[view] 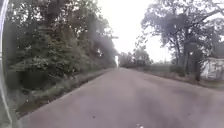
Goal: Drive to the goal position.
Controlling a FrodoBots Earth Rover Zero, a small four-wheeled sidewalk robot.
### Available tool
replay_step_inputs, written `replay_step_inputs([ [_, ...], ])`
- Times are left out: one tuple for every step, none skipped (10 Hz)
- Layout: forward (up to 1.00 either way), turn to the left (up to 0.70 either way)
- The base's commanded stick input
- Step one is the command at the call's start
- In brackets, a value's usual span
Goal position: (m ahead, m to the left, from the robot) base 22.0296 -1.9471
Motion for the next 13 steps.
replay_step_inputs([
  [0.7,0.01],
  [0.7,0.01],
  [0.7,0.01],
  [0.7,0.01],
  [0.7,0.01],
  [0.7,0.01],
  [0.7,0.01],
  [0.7,0.01],
  [0.7,0.01],
  [0.7,0.01],
  [0.7,0.01],
  [0.7,0.01],
  [0.7,0.01],
])
